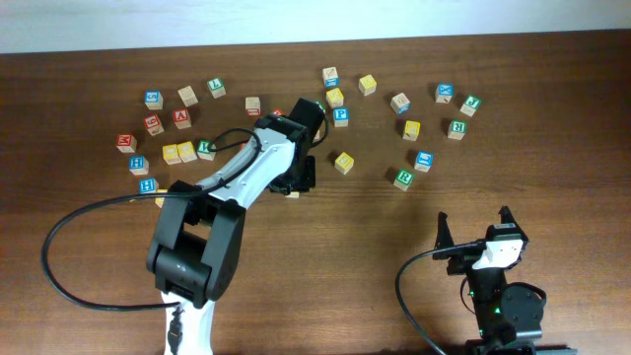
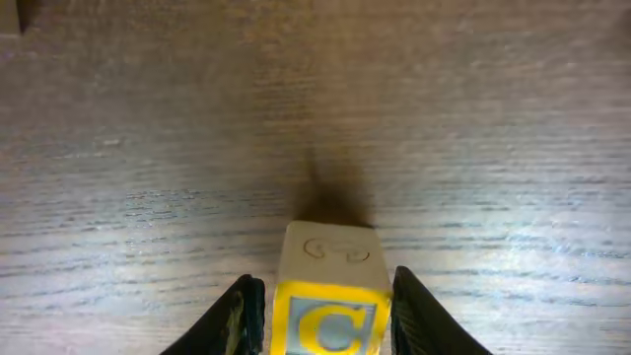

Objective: Spell out CVPR
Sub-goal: 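Carry the yellow C block forward and set it down on the table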

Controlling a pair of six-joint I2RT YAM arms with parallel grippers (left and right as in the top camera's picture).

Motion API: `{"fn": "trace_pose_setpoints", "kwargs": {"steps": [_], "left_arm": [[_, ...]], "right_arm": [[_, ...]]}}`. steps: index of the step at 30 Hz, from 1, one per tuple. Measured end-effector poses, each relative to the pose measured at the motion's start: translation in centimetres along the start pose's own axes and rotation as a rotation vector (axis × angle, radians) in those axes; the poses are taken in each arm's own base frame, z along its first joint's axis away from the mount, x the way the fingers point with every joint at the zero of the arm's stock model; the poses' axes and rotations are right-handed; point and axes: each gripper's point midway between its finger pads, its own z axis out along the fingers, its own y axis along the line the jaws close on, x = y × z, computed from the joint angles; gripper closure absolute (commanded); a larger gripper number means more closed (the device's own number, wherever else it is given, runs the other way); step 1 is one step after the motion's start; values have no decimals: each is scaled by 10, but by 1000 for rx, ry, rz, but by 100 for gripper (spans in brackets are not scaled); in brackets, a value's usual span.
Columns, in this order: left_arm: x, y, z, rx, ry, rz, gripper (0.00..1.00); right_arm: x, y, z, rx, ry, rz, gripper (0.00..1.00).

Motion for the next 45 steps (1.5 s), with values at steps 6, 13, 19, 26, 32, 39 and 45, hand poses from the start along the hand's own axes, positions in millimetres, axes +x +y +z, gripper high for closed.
{"fn": "trace_pose_setpoints", "kwargs": {"steps": [6, 13, 19, 26, 32, 39, 45], "left_arm": [[10, 1, 0, 3, 45, 3, 73], [-3, -3, 1, 15, -13, -2, 50], [-2, -2, 7, 5, -1, 0, 75], [25, 13, -14, -73, 158, 12, 84], [44, 8, -33, -34, 265, 9, 88], [54, 22, 1, -98, 253, 17, 80], [47, 24, 3, -93, 230, 6, 65]], "right_arm": [[0, 0, 0, 0, 0, 0, 2], [0, 0, 0, 0, 0, 1, 2], [0, 0, 0, 0, 0, 0, 2], [0, 0, 0, 0, 0, 0, 2], [0, 0, 0, 0, 0, 0, 2], [0, 0, 0, 0, 0, 1, 2], [0, 0, 0, 0, 0, 0, 2]]}}
